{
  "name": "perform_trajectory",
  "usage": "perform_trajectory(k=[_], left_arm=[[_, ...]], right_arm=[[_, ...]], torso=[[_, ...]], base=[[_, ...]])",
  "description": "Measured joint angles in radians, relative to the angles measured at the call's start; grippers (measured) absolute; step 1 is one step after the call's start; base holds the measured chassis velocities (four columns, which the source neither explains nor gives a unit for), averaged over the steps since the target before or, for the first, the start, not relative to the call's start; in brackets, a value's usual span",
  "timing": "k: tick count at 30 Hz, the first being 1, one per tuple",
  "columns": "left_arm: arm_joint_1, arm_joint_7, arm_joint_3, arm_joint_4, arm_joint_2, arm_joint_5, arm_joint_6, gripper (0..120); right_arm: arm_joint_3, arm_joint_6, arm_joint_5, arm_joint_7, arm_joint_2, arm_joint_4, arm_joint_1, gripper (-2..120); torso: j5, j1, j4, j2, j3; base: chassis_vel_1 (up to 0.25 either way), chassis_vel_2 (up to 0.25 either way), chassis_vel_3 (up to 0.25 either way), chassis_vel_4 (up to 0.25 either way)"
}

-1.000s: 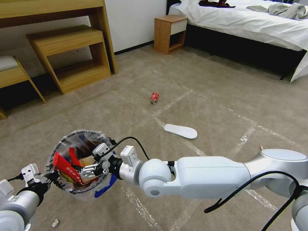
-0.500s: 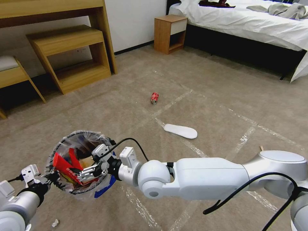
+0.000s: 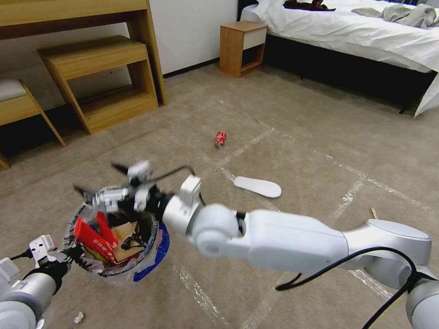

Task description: Pick up the trash bin and place the garbage on the floor into it.

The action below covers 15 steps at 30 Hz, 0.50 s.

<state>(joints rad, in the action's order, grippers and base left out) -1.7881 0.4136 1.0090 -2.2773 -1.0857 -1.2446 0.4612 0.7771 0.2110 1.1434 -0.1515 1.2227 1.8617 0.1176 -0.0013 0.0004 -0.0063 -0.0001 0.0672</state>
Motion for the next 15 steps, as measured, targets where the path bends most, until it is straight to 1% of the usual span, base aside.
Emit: perform_trajectory(k=[3,8,9,11,12,13,15], left_arm=[[-0.001,0.0,0.002,0.001,-0.001,0.0,-0.001,0],[0.0,0.0,0.005,0.003,-0.004,0.001,-0.002,0],[0.0,-0.001,0.007,0.004,-0.006,0.003,-0.004,0],[0.001,-0.006,0.011,0.006,-0.009,0.012,-0.008,0],[0.001,-0.006,0.011,0.006,-0.009,0.012,-0.008,0],[0.002,-0.011,0.015,0.01,-0.012,0.025,-0.013,0],[0.005,-0.014,0.018,0.01,-0.015,0.034,-0.018,0]], right_arm=[[-0.069,0.011,-0.001,0.016,0.008,0.004,0.016,100],[-0.118,0.024,-0.011,0.032,0.005,0.004,0.028,100],[-0.154,0.031,-0.015,0.039,-0.002,0.007,0.036,100],[-0.222,0.036,-0.017,0.048,-0.025,0.012,0.052,100],[-0.222,0.036,-0.017,0.048,-0.025,0.012,0.052,100],[-0.295,0.039,-0.017,0.057,-0.056,0.014,0.076,100],[-0.398,0.039,-0.02,0.064,-0.112,0.02,0.118,100]], torso=[[0.0,0.0,0.0001,0.0,0.0],[0.0,0.0,0.0002,0.0,0.0],[0.0,0.0,0.0003,0.0,0.0],[0.0,0.0,0.0005,0.0,0.0],[0.0,0.0,0.0005,0.0,0.0],[0.0002,0.0,0.0005,0.0,0.0],[0.0002,0.0,0.0001,0.0,0.0]], base=[[0.0,0.0,0.0,0.0],[0.0,0.0,0.0,0.0],[0.0,0.0,0.0,0.0],[0.0,0.0,0.0,0.0],[0.0,0.0,0.0,0.0],[0.0,0.0,0.0,0.0],[0.0,0.0,0.0,0.0]])
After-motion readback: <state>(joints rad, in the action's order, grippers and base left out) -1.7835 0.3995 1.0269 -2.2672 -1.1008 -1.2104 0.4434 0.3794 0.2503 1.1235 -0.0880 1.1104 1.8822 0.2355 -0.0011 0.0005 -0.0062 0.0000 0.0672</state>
